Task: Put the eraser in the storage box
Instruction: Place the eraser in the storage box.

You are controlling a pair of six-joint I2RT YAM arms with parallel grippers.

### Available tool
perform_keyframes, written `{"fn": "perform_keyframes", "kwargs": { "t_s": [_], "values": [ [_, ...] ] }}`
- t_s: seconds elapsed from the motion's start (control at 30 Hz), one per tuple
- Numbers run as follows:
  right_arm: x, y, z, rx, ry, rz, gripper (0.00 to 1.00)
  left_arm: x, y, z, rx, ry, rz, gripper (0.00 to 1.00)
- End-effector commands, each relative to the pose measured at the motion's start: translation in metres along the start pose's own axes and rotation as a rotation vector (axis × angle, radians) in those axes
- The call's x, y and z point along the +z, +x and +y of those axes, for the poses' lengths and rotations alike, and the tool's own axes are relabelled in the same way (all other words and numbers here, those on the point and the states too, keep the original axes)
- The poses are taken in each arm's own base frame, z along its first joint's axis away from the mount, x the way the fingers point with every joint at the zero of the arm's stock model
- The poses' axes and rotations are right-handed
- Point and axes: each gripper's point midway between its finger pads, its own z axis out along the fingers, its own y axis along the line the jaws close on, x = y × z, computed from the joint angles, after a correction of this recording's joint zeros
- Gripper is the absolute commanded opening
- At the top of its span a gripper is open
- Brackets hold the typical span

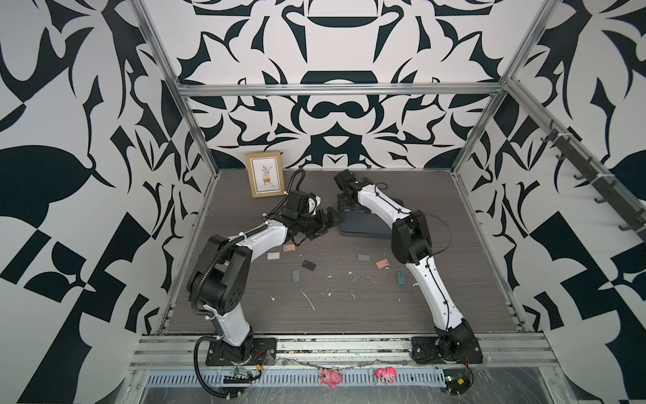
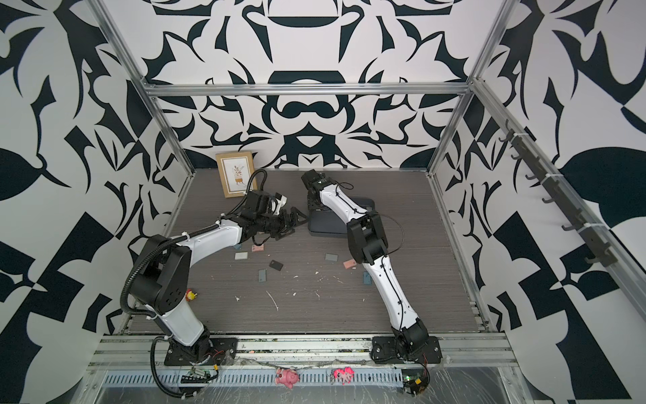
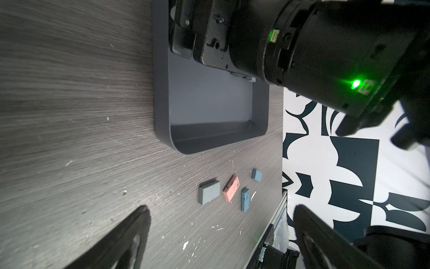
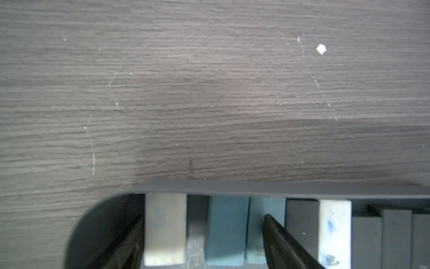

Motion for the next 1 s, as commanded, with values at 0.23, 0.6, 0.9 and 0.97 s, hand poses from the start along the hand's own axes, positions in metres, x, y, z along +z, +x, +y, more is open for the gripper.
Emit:
{"fn": "perform_keyframes", "kwargs": {
  "t_s": [0.23, 0.6, 0.9, 0.97],
  "values": [
    [-0.019, -0.016, -0.024, 0.067, 0.010, -0.023, 0.80, -0.003, -0.010, -0.010, 0.021, 0.010, -0.021, 0.99],
    [-0.018, -0.018, -0.036, 0.093, 0.005, -0.019, 0.80, -0.002, -0.011, -0.010, 0.021, 0.011, -0.021, 0.99],
    [-0.017, -0.017, -0.041, 0.092, 0.013, -0.016, 0.80, -0.001, -0.011, -0.010, 0.019, 0.010, -0.019, 0.99],
    [-0.019, -0.019, -0.040, 0.092, 0.007, -0.018, 0.80, -0.001, -0.011, -0.010, 0.020, 0.010, -0.020, 0.99]
  ]
}}
